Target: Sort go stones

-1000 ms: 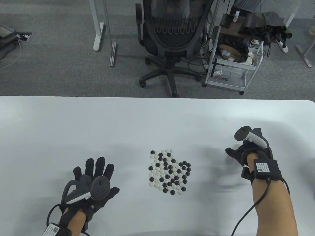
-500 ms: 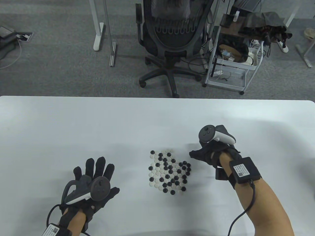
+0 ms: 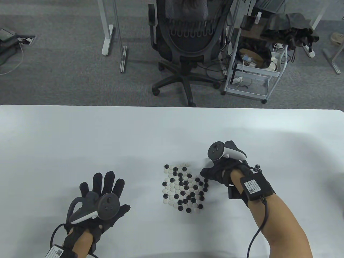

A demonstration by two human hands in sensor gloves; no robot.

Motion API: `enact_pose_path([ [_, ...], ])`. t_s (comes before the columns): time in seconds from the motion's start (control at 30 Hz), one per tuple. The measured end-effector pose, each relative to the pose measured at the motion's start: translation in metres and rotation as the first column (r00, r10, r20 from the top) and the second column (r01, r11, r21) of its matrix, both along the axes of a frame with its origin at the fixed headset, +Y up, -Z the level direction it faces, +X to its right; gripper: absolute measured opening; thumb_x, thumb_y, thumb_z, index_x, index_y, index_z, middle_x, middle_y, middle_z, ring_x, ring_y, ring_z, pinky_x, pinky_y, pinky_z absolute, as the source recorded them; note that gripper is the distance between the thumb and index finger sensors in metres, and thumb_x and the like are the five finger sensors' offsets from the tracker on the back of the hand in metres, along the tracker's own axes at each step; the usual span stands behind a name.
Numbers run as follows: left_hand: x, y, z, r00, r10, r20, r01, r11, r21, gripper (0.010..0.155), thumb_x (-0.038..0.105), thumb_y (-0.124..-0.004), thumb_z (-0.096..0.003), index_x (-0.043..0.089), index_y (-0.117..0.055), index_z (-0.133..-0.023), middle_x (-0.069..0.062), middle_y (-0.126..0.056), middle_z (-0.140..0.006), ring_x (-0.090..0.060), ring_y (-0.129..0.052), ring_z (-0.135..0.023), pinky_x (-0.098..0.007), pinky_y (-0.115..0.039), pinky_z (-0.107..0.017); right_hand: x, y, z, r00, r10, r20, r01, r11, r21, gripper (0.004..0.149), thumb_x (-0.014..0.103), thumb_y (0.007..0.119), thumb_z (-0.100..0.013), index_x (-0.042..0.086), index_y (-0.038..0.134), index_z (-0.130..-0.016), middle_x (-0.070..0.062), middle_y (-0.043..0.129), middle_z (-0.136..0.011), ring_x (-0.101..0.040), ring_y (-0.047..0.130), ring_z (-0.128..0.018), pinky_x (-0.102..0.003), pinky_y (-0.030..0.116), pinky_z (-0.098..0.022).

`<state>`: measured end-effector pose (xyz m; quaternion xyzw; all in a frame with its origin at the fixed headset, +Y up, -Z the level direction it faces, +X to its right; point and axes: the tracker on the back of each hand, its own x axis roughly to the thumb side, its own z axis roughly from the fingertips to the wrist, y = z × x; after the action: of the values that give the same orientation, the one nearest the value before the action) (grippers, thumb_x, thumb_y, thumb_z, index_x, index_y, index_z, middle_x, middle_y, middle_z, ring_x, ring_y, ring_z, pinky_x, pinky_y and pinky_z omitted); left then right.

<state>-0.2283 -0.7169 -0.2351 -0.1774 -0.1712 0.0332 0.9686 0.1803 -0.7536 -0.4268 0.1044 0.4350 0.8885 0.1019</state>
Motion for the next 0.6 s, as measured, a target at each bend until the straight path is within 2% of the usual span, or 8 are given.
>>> enact_pose_path([
  [0.23,-0.001,0.0,0.0,1.0,0.003,-0.006,-0.003,1.0,0.005,0.081,0.057,-0.043,-0.062,0.011,-0.007,-0.119,-0.032,0.013,-0.116,-0.062,0.012,-0.096,-0.086,-0.002,-0.056,0.07,0.004,-0.021,0.964,0.081,0.255,-0.086,0.996,0.009,0.067,0.055,0.051,-0.052,0.021,0.057,-0.11,-0.026,0.0,-0.111,-0.056,-0.011,-0.09,-0.084,0.005,-0.055],
  [0.43,-0.001,-0.001,0.0,1.0,-0.005,-0.008,0.005,1.0,0.001,0.081,0.057,-0.043,-0.0621,0.011,-0.007,-0.119,-0.032,0.013,-0.116,-0.062,0.012,-0.096,-0.086,-0.002,-0.056,0.109,0.004,-0.02,0.93,0.118,0.348,-0.127,0.992,0.003,0.068,0.055,0.05,-0.052,0.021,0.055,-0.11,-0.026,0.0,-0.111,-0.056,-0.011,-0.09,-0.084,0.006,-0.055],
  [0.6,0.0,-0.001,0.0,1.0,-0.01,-0.006,0.01,1.0,-0.004,0.081,0.057,-0.043,-0.0622,0.011,-0.007,-0.119,-0.032,0.013,-0.116,-0.062,0.012,-0.096,-0.086,-0.002,-0.056,0.126,0.002,-0.017,0.913,0.126,0.387,-0.14,0.99,0.007,0.068,0.056,0.05,-0.052,0.021,0.054,-0.11,-0.026,0.0,-0.111,-0.057,-0.011,-0.09,-0.084,0.006,-0.055],
])
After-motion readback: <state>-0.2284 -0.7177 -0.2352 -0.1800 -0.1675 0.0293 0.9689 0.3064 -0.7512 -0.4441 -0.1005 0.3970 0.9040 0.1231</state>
